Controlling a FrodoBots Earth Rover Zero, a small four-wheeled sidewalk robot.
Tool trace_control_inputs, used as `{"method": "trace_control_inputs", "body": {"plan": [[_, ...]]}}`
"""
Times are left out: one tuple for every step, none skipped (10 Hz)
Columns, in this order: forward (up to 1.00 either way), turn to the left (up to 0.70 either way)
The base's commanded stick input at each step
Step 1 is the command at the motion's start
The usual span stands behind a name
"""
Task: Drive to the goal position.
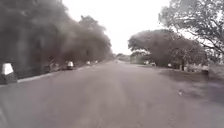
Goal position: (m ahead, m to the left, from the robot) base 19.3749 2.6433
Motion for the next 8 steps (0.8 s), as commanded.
{"method": "trace_control_inputs", "body": {"plan": [[0.70, 0.00], [0.70, 0.00], [0.70, 0.00], [0.70, 0.00], [0.70, 0.00], [0.70, 0.00], [0.70, 0.00], [0.70, 0.00]]}}
